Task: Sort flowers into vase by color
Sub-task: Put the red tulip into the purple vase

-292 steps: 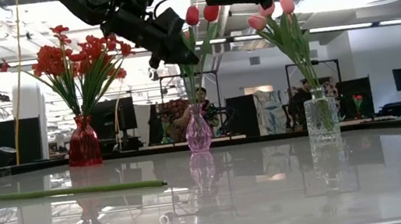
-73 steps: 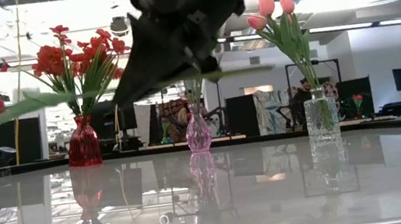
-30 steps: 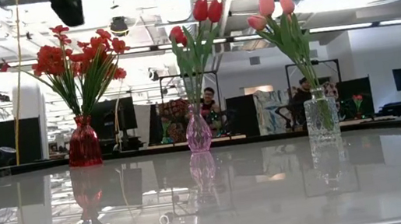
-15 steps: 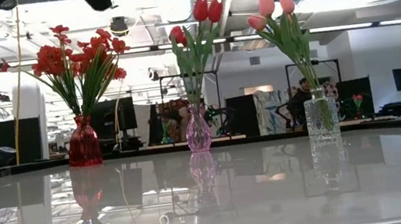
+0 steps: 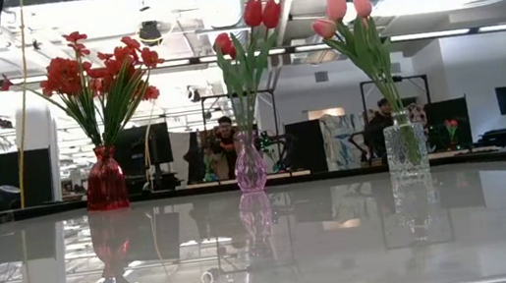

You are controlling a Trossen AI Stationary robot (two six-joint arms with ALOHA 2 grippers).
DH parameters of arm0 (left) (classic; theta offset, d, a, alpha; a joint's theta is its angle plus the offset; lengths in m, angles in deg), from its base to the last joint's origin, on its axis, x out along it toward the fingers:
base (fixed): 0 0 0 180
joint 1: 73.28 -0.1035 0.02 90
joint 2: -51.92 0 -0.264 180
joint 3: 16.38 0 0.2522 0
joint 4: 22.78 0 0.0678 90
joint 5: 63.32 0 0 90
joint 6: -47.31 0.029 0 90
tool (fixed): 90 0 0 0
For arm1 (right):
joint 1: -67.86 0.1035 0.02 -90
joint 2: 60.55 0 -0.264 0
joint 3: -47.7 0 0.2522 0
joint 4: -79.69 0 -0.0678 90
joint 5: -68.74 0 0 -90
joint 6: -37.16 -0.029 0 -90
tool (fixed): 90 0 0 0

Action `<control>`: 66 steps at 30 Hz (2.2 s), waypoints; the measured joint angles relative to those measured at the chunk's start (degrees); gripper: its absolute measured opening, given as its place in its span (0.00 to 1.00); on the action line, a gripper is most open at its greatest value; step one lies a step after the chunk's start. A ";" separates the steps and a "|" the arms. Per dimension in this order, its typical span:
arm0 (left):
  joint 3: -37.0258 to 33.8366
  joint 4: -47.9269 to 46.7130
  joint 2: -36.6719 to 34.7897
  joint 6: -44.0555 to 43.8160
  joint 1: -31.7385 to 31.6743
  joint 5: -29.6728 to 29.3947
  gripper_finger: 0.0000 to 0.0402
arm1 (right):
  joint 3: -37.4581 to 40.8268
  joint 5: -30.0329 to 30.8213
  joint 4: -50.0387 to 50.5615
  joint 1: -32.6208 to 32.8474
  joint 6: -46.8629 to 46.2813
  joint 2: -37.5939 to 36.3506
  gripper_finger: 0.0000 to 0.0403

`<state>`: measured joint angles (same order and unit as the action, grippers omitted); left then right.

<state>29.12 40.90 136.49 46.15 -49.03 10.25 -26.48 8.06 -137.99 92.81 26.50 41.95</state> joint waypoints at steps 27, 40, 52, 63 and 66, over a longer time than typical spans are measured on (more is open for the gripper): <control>0.41 -7.88 -1.83 6.16 -0.26 -9.44 0.00 | 0.04 -4.16 8.54 -0.97 6.52 -3.14 0.35; 6.83 -35.50 -14.63 9.04 -7.82 -17.24 0.00 | -0.04 -3.94 48.33 -7.75 -0.14 -14.23 0.67; 20.70 -67.48 -12.49 2.87 -22.24 -17.05 0.00 | -0.04 0.58 62.62 -8.57 -3.50 -15.38 0.67; 20.76 -65.74 -12.29 -0.45 -37.27 -6.76 0.00 | 0.00 0.79 72.94 -5.85 -5.98 -21.19 0.67; 20.76 -65.44 -12.15 -1.08 -39.50 -5.32 0.00 | 0.00 1.27 74.56 -4.92 -5.83 -22.87 0.67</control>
<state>49.89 -24.54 124.34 45.07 -88.53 4.92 -26.48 9.33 -63.43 87.89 20.67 19.08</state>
